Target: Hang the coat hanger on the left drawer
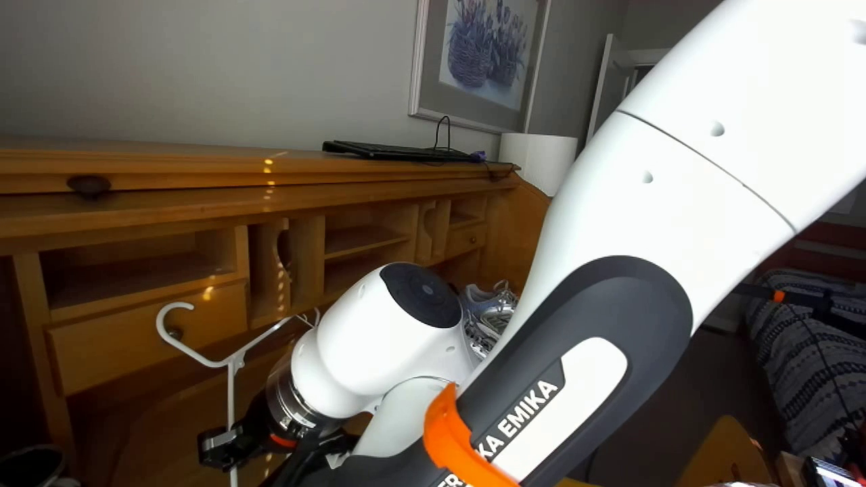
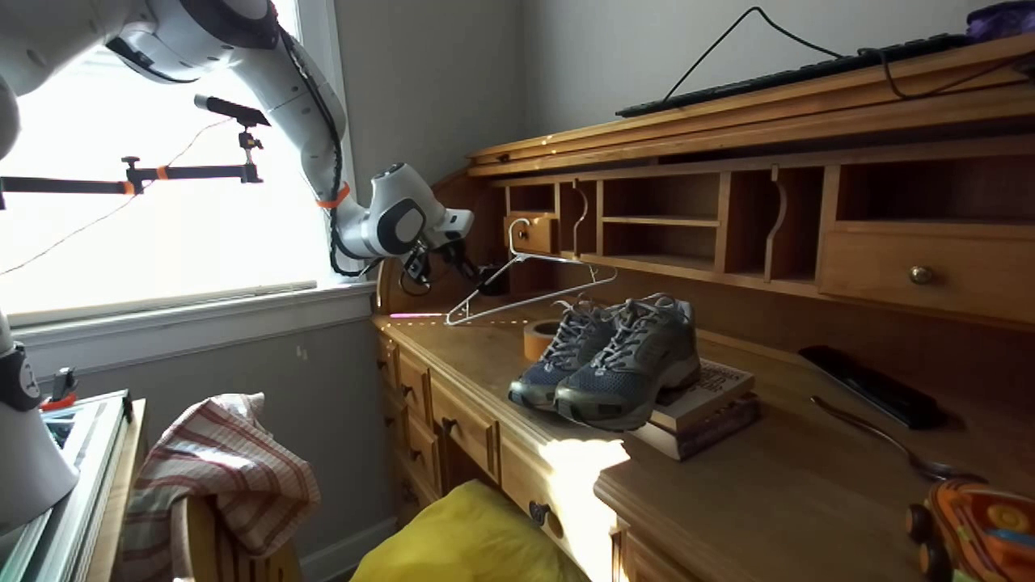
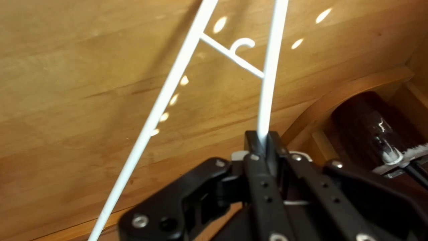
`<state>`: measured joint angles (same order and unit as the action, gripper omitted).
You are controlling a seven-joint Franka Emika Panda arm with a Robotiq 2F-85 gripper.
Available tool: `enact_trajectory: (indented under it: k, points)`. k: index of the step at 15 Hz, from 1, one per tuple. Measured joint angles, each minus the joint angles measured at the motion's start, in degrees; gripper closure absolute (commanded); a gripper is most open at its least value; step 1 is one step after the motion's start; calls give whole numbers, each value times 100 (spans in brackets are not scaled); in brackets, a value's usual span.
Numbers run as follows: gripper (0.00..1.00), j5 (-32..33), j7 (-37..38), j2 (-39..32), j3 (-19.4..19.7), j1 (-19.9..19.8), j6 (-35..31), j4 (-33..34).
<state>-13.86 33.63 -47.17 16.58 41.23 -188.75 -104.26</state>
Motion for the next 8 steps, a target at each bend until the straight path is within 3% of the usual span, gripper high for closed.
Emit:
enact_trajectory:
  k: [4,8]
  points:
    - [98,-230,-134,-138,-273,-197,14,281]
    - [98,-268,-334,-161,-936,-749,76,542]
